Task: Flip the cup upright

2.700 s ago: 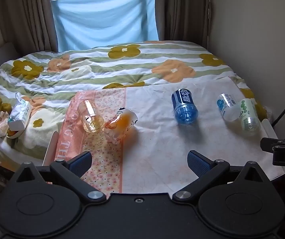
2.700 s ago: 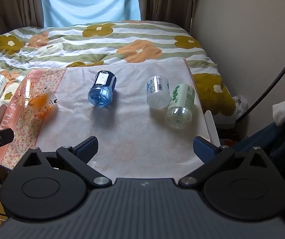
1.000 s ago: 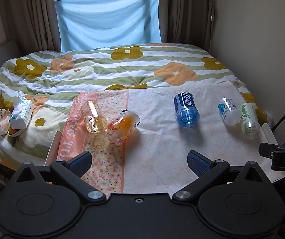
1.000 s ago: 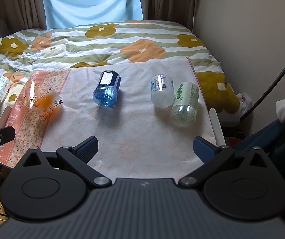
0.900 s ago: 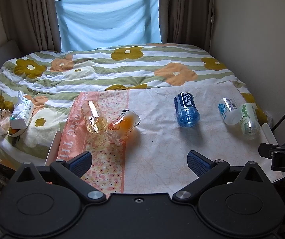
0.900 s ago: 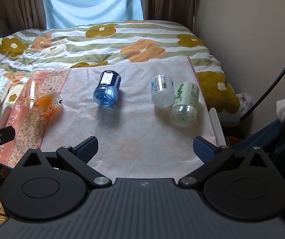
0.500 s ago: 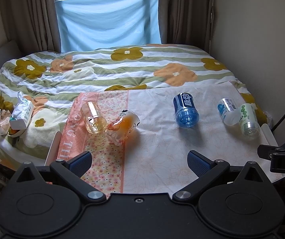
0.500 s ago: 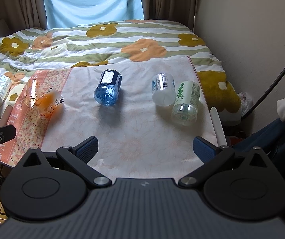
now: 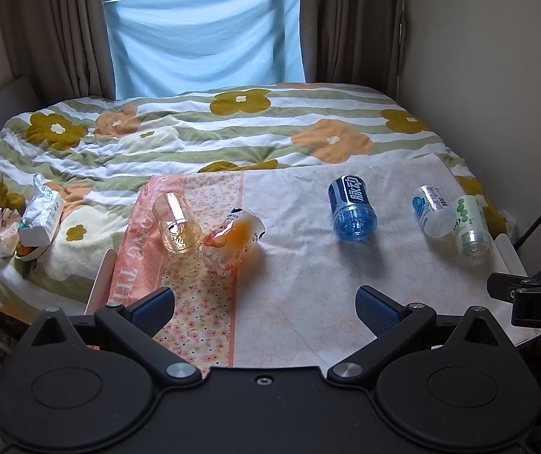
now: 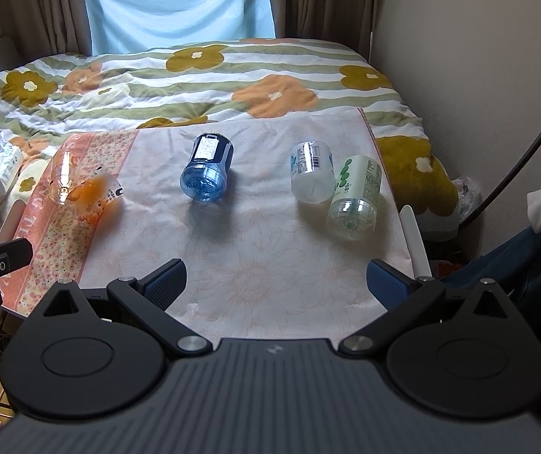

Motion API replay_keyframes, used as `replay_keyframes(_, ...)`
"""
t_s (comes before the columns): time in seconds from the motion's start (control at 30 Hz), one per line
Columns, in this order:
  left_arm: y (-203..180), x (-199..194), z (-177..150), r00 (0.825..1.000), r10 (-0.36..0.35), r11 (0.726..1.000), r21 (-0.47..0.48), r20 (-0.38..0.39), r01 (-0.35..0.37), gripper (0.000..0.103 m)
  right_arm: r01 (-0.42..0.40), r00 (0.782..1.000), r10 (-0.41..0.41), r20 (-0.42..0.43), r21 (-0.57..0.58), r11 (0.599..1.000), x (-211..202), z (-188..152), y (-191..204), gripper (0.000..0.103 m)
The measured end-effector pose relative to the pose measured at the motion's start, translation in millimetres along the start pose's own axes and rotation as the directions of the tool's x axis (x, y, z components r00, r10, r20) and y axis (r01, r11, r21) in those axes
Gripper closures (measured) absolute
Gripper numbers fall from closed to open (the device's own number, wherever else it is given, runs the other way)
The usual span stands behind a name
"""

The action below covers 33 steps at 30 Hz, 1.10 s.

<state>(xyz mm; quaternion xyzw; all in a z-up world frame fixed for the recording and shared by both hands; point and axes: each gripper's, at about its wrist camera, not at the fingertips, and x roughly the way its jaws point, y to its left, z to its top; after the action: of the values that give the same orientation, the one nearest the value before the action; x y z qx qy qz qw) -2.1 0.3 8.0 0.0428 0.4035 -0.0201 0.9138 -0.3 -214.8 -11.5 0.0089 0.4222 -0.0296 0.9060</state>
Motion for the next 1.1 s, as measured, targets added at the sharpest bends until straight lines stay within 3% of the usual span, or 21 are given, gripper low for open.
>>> replay_keyframes(0.8,4,-3,3,1.000,0.000,1.000,-0.020,0.007,0.001,0.000,-0.018,1.000,0.018,-0.004,-0.028,0.999,1,3,8,0.000)
replay_keyframes(1.1,2,17,9,0.999,0.024,0.998,-0.050,-0.048,-0.027,0.000,-0.049,0.998,0.047,-0.034,-0.058,0.997,36,28,-18,0.000)
